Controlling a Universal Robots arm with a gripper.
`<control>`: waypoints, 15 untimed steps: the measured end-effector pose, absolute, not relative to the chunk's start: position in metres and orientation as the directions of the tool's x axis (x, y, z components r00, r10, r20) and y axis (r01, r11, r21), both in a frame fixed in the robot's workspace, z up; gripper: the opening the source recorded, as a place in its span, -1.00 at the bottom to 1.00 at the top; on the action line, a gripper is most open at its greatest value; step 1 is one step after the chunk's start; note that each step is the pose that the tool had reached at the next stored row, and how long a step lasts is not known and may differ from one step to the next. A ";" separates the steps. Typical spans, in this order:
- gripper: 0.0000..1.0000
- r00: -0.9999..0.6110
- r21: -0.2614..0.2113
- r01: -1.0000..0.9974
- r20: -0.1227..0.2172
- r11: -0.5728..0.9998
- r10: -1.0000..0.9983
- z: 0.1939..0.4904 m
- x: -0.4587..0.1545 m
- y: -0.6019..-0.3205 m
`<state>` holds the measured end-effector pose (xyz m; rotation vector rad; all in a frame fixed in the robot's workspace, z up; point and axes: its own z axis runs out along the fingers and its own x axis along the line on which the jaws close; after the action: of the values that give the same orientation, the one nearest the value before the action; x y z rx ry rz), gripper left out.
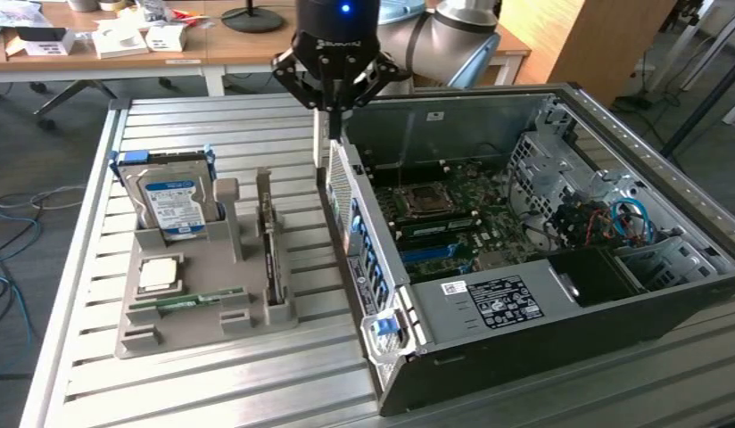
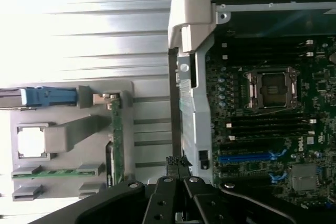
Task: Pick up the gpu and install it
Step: 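Reach for the gpu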
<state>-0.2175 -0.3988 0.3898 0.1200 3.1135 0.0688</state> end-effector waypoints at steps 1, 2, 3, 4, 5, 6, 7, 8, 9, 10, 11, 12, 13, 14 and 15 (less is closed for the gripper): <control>-0.79 -0.997 0.045 0.076 -0.023 0.996 0.078 0.390 -0.220 -0.399; -0.79 -0.997 0.045 0.076 -0.023 0.996 0.078 0.390 -0.222 -0.399; -0.79 -0.997 0.045 0.077 -0.023 0.996 0.078 0.389 -0.224 -0.399; -0.79 -0.997 0.045 0.077 -0.023 0.996 0.078 0.389 -0.227 -0.399; -0.79 -0.997 0.045 0.077 -0.023 0.996 0.078 0.389 -0.229 -0.399; -0.79 -0.997 0.045 0.077 -0.023 0.996 0.078 0.389 -0.231 -0.399; -0.79 -0.997 0.045 0.077 -0.023 0.996 0.078 0.389 -0.234 -0.399; -0.79 -0.997 0.045 0.078 -0.023 0.996 0.079 0.389 -0.236 -0.399; -0.79 -0.997 0.045 0.078 -0.023 0.996 0.079 0.389 -0.238 -0.399; -0.79 -0.997 0.045 0.078 -0.023 0.996 0.079 0.389 -0.240 -0.399; -0.79 -0.997 0.045 0.078 -0.023 0.996 0.079 0.389 -0.242 -0.399; -0.79 -0.997 0.045 0.078 -0.023 0.996 0.079 0.389 -0.244 -0.399; -0.79 -0.997 0.045 0.078 -0.023 0.996 0.080 0.389 -0.246 -0.399; -0.79 -0.997 0.045 0.079 -0.023 0.996 0.080 0.389 -0.248 -0.399; -0.79 -0.997 0.045 0.079 -0.023 0.996 0.080 0.388 -0.251 -0.399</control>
<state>-0.2506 -0.3989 0.3884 0.1240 3.1133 0.0684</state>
